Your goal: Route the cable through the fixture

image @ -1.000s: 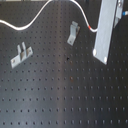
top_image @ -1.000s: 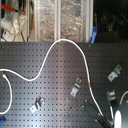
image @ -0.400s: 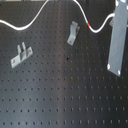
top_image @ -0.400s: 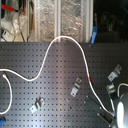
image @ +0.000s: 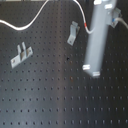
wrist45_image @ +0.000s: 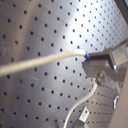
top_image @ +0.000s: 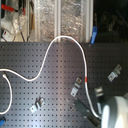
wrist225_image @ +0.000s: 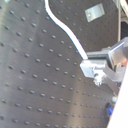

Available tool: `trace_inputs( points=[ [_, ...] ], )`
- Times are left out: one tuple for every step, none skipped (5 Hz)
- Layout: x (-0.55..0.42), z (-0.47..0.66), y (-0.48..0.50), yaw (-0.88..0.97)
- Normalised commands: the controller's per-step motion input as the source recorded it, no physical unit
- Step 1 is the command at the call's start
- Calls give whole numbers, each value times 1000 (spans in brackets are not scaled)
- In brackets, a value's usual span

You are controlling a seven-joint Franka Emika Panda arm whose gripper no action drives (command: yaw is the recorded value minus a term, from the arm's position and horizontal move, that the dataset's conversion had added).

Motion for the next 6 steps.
trace_inputs(
  points=[
    [-237,-21,132,0],
    [4,-38,-171,-37],
    [-104,-3,-440,-209],
    [-214,1,-603,-283],
    [-209,-3,-638,-266],
    [-163,-48,-643,-280]
  ],
)
